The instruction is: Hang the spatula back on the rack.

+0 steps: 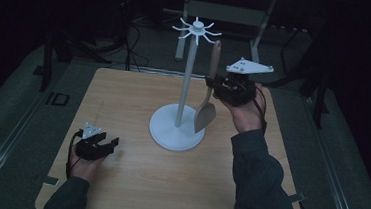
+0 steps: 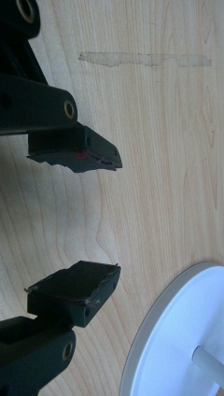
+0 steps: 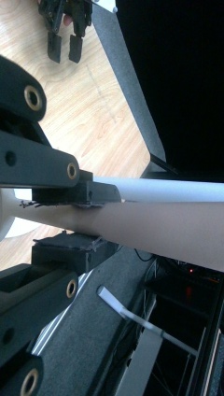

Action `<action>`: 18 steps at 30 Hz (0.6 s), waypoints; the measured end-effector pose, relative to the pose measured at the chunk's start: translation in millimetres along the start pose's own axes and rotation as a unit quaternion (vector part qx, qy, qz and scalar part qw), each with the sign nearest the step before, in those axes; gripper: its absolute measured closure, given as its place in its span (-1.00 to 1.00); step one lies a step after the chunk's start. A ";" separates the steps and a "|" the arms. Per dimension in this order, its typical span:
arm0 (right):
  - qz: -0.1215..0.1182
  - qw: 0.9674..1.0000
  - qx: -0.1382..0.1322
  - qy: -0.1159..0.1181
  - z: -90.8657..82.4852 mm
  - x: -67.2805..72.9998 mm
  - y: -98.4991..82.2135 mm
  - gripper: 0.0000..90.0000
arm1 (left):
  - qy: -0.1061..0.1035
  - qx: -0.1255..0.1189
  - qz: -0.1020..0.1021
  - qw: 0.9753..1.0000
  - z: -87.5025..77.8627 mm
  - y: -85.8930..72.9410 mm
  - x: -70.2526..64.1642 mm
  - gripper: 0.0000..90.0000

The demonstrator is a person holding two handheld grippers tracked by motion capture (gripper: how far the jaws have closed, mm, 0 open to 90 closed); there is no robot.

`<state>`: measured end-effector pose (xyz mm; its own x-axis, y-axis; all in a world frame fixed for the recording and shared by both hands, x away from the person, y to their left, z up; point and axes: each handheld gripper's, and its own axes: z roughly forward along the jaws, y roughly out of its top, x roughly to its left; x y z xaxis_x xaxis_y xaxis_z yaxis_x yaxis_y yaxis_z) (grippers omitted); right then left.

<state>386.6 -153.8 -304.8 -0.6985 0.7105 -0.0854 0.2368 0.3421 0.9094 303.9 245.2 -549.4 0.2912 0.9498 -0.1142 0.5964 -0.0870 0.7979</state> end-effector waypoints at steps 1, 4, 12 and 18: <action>-0.001 1.000 0.001 0.000 0.4 0.1 0.7 0.68 | 0.000 0.000 0.000 1.000 0.0 0.0 0.0 -0.05; -0.002 1.000 0.004 0.000 1.9 0.4 2.8 0.68 | -0.001 0.000 0.000 1.000 -0.2 0.1 0.2 -0.05; -0.003 1.000 0.014 0.001 9.1 -0.4 6.0 0.68 | 0.000 -0.001 0.000 1.000 -0.1 0.1 0.3 -0.05; -0.001 1.000 0.018 0.006 16.6 1.0 7.6 0.68 | 0.000 -0.001 0.000 1.000 -0.2 0.1 0.1 -0.05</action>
<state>398.9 -140.3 -304.7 -0.7068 0.7027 -0.0814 0.2593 0.3645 0.8944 303.9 245.4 -549.2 0.2917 0.9497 -0.1143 0.5945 -0.0864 0.7995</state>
